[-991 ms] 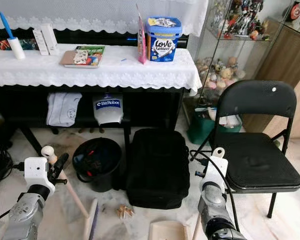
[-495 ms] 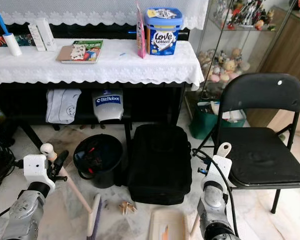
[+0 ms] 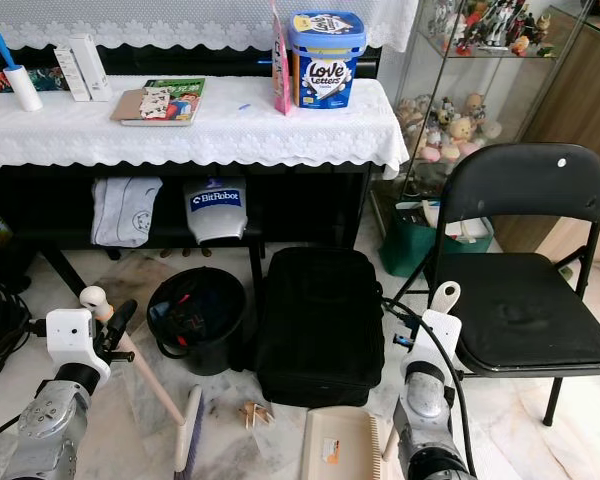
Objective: Sweep floor
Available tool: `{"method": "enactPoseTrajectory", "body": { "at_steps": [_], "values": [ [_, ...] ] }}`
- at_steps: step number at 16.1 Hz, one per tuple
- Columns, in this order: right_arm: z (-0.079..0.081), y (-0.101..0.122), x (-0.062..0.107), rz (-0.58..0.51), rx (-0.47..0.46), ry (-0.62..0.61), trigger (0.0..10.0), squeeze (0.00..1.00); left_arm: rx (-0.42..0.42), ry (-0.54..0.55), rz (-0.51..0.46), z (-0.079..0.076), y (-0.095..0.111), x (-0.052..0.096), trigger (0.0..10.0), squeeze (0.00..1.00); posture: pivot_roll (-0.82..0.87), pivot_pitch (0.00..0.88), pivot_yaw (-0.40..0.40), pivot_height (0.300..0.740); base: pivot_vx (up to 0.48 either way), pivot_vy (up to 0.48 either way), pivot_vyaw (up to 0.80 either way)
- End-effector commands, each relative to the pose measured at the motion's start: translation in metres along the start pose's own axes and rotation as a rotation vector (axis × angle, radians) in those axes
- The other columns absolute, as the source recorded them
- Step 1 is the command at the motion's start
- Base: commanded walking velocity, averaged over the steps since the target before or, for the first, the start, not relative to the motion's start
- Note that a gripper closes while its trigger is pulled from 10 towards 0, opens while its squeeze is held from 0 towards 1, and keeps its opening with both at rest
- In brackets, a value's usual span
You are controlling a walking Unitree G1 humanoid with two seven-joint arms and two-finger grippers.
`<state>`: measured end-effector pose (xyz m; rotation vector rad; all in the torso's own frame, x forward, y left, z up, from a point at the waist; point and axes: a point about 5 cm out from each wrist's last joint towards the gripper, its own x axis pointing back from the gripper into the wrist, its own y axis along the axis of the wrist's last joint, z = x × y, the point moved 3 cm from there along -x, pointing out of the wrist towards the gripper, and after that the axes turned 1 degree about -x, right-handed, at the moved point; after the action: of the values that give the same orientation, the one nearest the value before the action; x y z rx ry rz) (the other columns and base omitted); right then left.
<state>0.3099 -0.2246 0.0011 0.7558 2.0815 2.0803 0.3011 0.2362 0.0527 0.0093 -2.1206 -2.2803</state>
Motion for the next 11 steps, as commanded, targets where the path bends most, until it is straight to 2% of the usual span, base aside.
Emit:
{"method": "enactPoseTrajectory", "body": {
  "at_steps": [1,4,9,10,11],
  "values": [
    [0.001,-0.001,0.001,0.0,0.018,0.008,10.0,0.0,-0.005,0.002,-0.028,0.001,0.007,-0.003,10.0,0.0,-0.01,0.0,-0.007,0.74,0.0,0.0,0.0],
    [-0.005,-0.026,0.009,0.1,0.067,-0.004,10.0,0.0,0.007,-0.02,-0.018,-0.003,0.006,-0.005,10.0,0.0,-0.01,0.0,-0.01,0.74,0.0,0.0,0.0],
    [-0.006,-0.029,0.01,0.113,0.071,0.002,10.0,0.0,0.014,-0.013,-0.004,-0.006,0.003,-0.008,10.0,0.0,0.01,0.0,-0.029,0.74,0.0,0.0,0.0],
    [-0.005,-0.028,0.009,0.112,0.073,0.008,10.0,0.0,0.037,-0.011,-0.004,-0.008,0.002,-0.008,10.0,0.0,0.01,0.0,-0.031,0.74,0.0,0.0,0.0],
    [-0.003,-0.027,0.009,0.11,0.075,0.014,10.0,0.0,0.103,-0.02,0.002,-0.013,0.0,-0.008,10.0,0.0,0.01,0.0,-0.036,0.74,0.0,0.0,0.0]
  ]
}}
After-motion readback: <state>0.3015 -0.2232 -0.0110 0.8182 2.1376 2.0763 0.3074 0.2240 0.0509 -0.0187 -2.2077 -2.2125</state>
